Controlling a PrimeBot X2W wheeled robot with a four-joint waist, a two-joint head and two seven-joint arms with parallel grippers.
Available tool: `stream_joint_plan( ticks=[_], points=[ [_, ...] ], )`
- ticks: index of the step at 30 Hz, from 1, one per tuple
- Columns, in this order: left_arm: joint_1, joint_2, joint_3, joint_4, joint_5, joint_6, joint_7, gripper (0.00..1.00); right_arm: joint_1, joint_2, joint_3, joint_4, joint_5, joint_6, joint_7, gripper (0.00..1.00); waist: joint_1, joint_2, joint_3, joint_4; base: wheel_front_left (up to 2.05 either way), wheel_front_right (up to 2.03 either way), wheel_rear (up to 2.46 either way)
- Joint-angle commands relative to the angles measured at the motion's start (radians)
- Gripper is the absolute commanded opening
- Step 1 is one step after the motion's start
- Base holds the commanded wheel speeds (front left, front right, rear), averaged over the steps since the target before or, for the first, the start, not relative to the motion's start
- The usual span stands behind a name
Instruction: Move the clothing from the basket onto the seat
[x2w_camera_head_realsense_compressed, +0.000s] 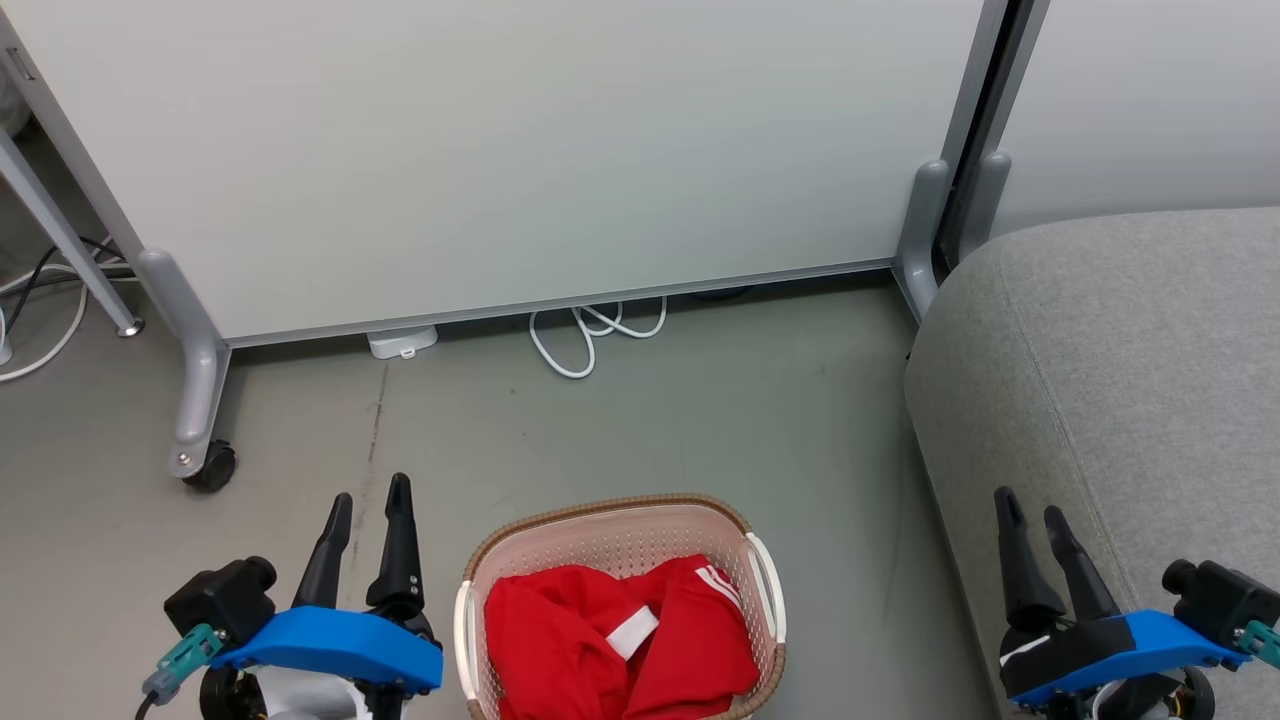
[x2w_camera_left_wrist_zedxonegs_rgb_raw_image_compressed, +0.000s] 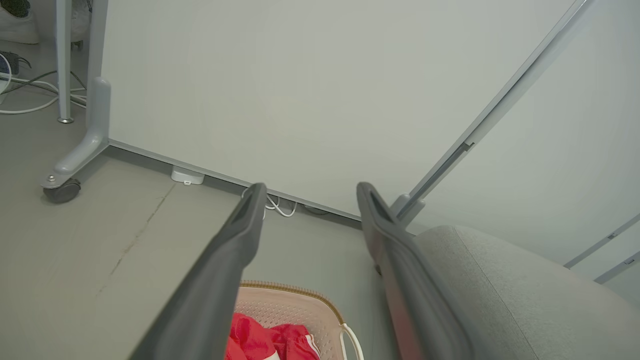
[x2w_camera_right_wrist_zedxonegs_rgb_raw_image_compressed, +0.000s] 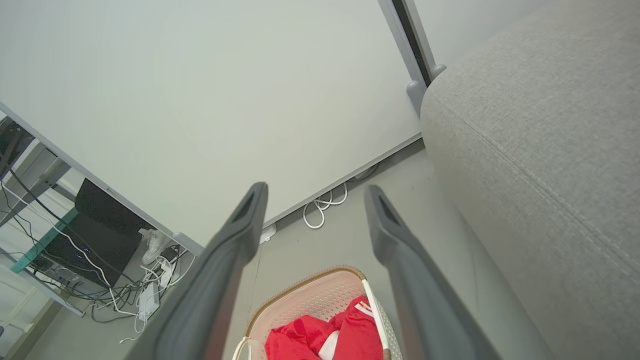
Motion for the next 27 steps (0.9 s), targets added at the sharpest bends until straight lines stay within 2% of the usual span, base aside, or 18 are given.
stream_joint_plan(
  ticks=[1, 27],
  points=[
    [-0.025, 0.005, -0.007, -0.004, 0.034, -0.004, -0.012, 1.0, -0.021, -0.005, 0.001, -0.007, -0.036, 0.002, -0.01, 1.0, 0.0, -0.0001, 0.0, 0.0, 0.0, 0.0, 0.0],
    [-0.04, 0.001, -0.026, 0.027, 0.257, -0.013, -0.073, 1.0, -0.018, -0.006, 0.01, 0.006, -0.283, 0.002, -0.05, 1.0, 0.0, -0.0001, -0.001, 0.005, 0.0, 0.0, 0.0]
  ],
)
